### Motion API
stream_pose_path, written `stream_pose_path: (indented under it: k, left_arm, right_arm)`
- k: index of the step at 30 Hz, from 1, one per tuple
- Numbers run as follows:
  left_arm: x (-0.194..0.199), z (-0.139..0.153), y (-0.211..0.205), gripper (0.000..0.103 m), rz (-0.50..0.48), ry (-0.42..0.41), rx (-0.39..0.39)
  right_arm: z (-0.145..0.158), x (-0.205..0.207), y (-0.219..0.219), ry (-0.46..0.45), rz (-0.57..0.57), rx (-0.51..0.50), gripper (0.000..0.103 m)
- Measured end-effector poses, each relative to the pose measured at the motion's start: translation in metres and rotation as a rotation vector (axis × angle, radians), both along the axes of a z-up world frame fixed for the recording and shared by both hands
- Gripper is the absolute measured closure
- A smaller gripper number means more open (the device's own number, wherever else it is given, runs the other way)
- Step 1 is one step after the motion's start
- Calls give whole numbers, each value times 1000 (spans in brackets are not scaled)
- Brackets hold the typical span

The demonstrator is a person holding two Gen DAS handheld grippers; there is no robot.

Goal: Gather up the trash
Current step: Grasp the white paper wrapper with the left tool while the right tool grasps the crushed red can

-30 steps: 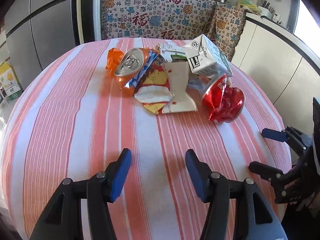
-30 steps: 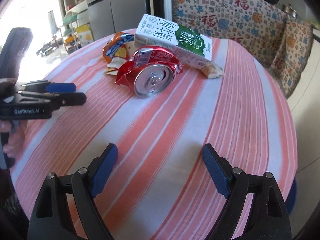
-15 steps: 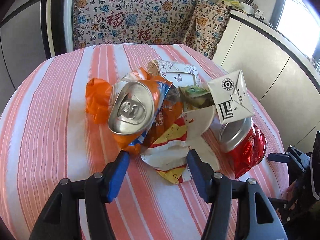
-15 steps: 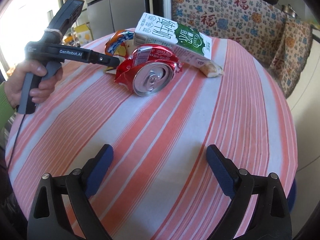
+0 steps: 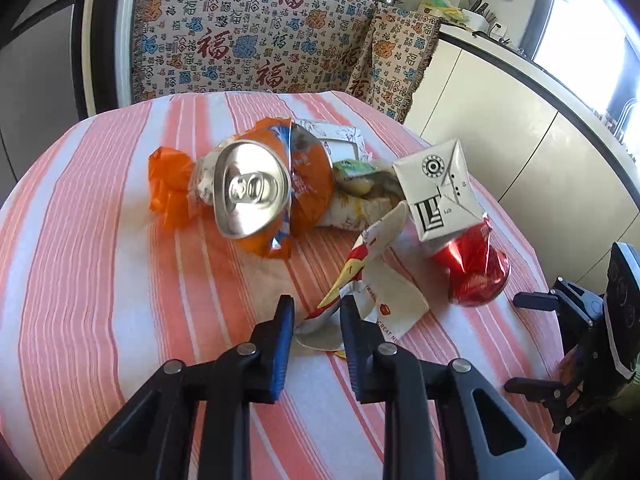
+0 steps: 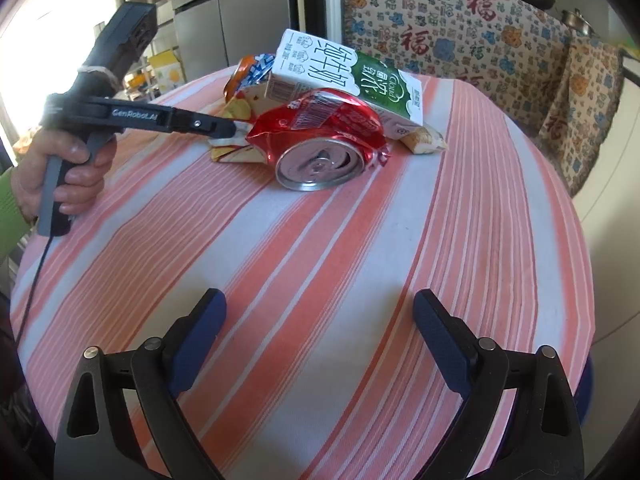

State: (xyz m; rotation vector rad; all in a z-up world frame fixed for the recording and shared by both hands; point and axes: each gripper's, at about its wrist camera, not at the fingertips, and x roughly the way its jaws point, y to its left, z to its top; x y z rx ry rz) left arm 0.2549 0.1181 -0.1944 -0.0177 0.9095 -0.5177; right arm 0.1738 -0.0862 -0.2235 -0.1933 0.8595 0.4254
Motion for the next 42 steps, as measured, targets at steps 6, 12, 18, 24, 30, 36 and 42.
stream_pose_path:
  k: [6,12,18,24,30,36,42]
  left_arm:
    - [-72,8,-14,92,86,-17,99]
    - [-86,11,-11,37,143,-63,100]
    - [-65,11,-6,37,176,-59,32]
    - [-58,16,-25,44,176,-101,69]
    - [-53,9,-31,96,217,-80,82]
    - [-68,15,-27,97,275,-90,88]
    - [-84,17,-25,97,301,-78,79]
  right_arm:
    - [0,0,-1,0,0,0,8]
    - [0,-2,-2,-6,-4,0,7]
    - [1,-1,-5,-10,-24,16,7]
    - [9,-3,-27,-12,-83,128,7]
    - [30,16,-35,-10,-148,190,7]
    - [33,47,-8,37,-182,191,6]
    - [27,76,-1,117,-262,150,20]
